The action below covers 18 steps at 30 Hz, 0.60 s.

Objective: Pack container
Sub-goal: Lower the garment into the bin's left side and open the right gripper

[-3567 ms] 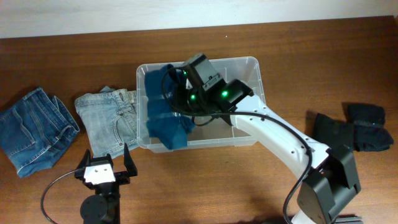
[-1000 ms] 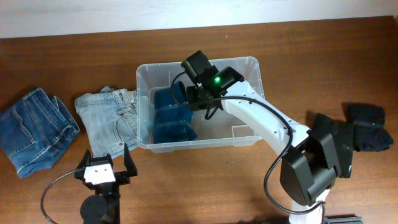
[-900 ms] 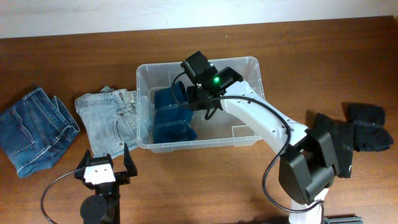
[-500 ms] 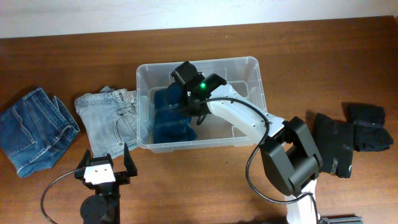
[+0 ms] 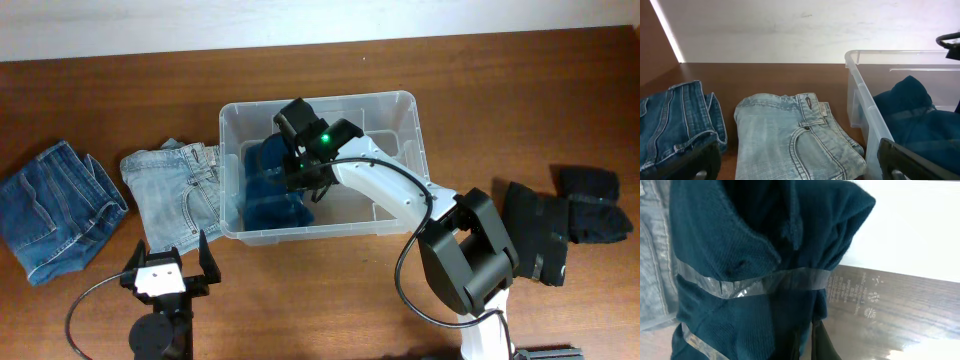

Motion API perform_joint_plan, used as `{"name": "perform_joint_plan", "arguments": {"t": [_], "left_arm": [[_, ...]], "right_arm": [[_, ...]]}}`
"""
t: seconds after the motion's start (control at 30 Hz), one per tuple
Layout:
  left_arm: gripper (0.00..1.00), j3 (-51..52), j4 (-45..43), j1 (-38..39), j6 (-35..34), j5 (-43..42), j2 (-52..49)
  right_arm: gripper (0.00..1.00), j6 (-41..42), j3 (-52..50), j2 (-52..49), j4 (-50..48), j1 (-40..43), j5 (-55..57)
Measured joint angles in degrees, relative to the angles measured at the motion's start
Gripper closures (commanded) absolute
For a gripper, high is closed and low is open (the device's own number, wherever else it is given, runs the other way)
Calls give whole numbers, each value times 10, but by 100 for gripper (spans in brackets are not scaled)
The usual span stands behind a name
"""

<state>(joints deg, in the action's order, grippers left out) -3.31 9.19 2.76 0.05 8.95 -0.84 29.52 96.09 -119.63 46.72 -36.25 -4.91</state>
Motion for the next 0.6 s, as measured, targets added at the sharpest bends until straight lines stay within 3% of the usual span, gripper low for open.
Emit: {"name": "perform_joint_plan", "arguments": {"t": [0.3,0.6], "left_arm": [[1,0,0,0,0,0,0],[1,0,0,0,0,0,0]], "right_arm": [[91,-44,0,49,58,40,0],[95,-91,0,169,159,176,5]]}}
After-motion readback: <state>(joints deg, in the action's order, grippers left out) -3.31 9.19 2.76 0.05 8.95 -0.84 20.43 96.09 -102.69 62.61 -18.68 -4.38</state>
